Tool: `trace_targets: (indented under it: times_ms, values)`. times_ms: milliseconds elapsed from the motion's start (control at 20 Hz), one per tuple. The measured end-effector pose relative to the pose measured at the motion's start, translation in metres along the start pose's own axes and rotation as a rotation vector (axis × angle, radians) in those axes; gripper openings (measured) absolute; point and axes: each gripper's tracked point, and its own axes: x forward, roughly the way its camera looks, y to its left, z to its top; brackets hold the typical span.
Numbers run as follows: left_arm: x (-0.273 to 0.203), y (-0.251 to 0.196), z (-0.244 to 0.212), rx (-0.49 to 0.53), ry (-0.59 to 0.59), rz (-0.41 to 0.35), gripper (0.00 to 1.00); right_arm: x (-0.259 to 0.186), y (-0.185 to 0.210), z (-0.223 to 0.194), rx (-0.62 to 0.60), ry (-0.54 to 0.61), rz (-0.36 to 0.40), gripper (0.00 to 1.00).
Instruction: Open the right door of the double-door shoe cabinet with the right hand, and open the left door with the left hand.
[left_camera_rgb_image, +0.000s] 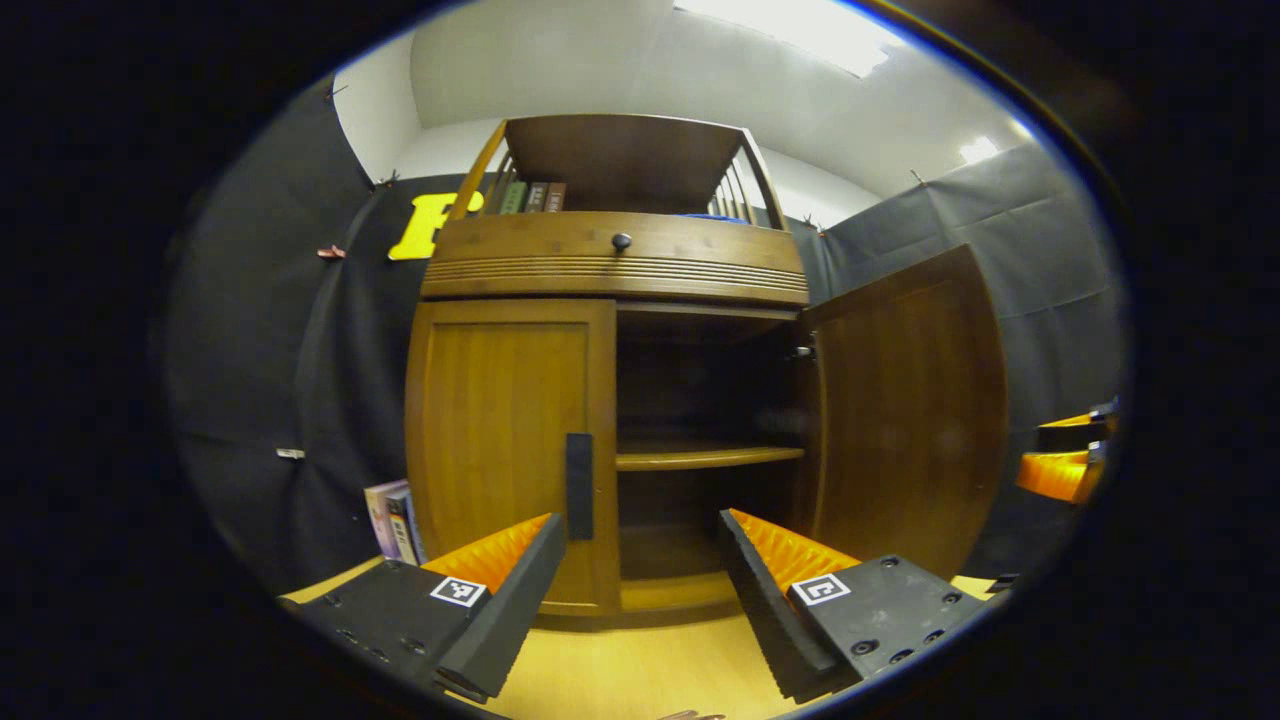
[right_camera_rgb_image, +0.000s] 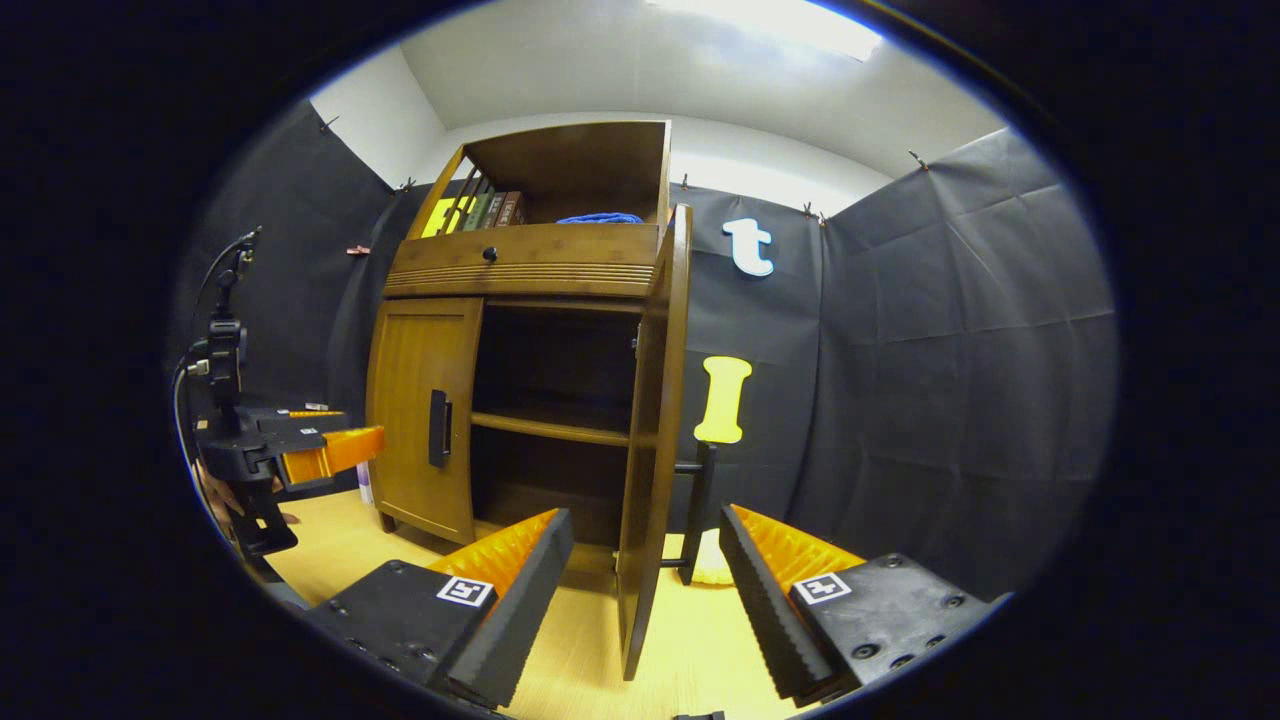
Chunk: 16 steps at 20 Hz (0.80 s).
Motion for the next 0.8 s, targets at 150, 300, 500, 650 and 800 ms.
trace_targets:
  times_ms: [150, 300, 500, 650, 800]
  values:
    - [0.032, 0.022, 0.001, 0.024, -0.026, 0.060, 0.95, 0.003, 0.010, -0.005, -0.008, 0.015, 0.009, 0.96]
    - [0.067, 0.032, -0.005, -0.011, -0.036, 0.070, 0.94, 0.006, 0.015, -0.008, -0.013, 0.028, 0.022, 0.95]
    - [0.109, 0.039, -0.026, -0.080, 0.009, 0.045, 0.95, 0.009, 0.018, -0.007, -0.021, 0.022, 0.023, 0.94]
    - [0.136, 0.059, -0.040, -0.025, 0.028, 0.106, 0.95, 0.014, 0.019, -0.005, -0.023, 0.016, 0.023, 0.96]
    - [0.163, 0.063, -0.045, -0.029, 0.011, 0.096, 0.95, 0.020, 0.019, -0.008, -0.040, 0.016, 0.014, 0.95]
